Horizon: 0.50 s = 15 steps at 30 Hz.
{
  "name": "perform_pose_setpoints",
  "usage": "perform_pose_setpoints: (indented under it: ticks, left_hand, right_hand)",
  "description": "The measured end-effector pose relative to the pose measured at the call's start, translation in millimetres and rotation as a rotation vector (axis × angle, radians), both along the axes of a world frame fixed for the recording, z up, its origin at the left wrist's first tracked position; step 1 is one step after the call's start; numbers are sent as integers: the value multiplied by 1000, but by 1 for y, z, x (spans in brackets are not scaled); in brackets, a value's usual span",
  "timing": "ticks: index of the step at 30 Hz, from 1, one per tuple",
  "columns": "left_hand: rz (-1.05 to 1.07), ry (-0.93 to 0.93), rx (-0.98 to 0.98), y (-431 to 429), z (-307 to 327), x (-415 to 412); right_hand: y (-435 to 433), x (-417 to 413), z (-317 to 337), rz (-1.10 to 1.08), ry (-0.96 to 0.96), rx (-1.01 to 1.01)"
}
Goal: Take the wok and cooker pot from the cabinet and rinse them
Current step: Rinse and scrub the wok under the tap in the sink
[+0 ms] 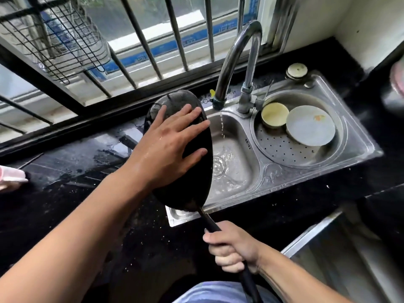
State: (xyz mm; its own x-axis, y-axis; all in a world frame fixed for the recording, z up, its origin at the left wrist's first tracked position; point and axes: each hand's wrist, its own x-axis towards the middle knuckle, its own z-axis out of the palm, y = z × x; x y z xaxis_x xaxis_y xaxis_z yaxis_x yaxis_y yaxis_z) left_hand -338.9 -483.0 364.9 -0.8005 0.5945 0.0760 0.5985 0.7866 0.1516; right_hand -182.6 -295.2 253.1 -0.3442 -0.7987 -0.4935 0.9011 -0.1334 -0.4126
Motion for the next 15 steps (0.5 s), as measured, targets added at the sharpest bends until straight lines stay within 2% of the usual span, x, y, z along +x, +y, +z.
perform_pose_setpoints:
  ticks: [5, 9, 12, 15]
  left_hand:
    - [-12, 0, -49, 11, 3, -5]
    - [48, 7, 16, 2, 10, 4]
    - [187, 56, 146, -17, 17, 24]
    - [381, 129, 287, -40, 20, 55]
  right_hand:
    - [1, -2, 4, 14, 21, 26]
    - [5, -7, 8, 25, 115, 161]
    - [14, -14, 10, 85, 250, 325]
    - [22, -23, 18, 177, 490, 517]
